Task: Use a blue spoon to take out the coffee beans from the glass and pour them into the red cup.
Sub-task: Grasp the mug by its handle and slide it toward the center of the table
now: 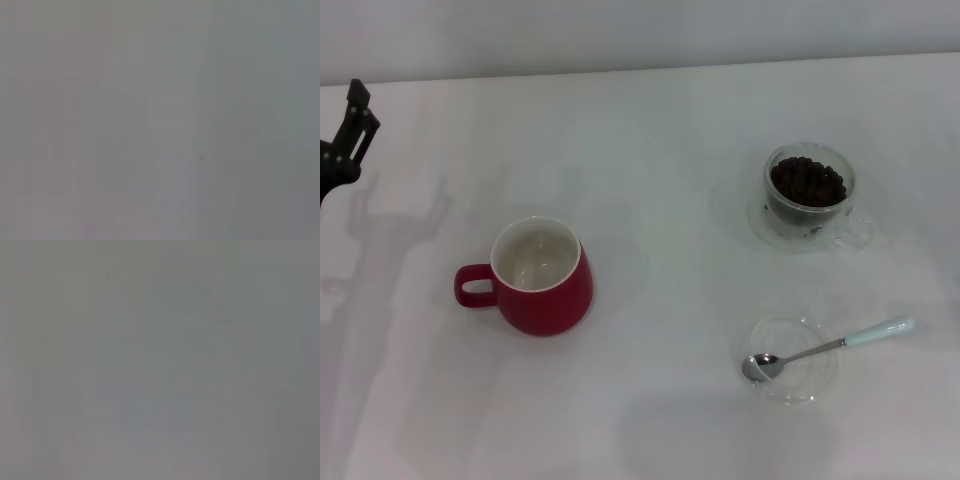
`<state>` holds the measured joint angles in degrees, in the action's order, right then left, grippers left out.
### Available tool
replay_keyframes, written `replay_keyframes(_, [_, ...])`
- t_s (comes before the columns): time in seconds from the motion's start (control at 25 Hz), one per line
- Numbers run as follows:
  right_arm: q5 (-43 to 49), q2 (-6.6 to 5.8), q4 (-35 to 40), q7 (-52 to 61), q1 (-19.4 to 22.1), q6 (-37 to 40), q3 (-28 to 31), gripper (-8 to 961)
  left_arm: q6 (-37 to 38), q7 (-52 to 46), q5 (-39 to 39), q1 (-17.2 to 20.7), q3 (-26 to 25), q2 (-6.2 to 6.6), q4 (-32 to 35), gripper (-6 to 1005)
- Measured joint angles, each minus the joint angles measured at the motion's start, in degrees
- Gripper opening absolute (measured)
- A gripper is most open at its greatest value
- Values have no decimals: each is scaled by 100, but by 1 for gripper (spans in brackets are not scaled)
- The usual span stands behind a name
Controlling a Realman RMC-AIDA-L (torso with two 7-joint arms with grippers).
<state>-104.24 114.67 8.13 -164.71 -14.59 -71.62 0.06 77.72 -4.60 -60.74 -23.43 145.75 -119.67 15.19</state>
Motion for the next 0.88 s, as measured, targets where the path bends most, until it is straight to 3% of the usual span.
replay_keyframes(0.24, [-156,4,-21,-130,-18,-84,3,256,12,-19,86,53,61,-6,-4,882])
replay_keyframes(0.64, [-219,6,-94,-97,-86,140,-40,744,15,-55,227,177,340,8,-37,879])
replay_keyframes(0.76, [-202,11,-197,-104,-88,148,-56,844,35,-69,229,241,400,19,-32,879])
replay_keyframes(0.88, [-208,17,-277,-79,-88,159,-57,842,60,-70,230,354,457,25,-31,880])
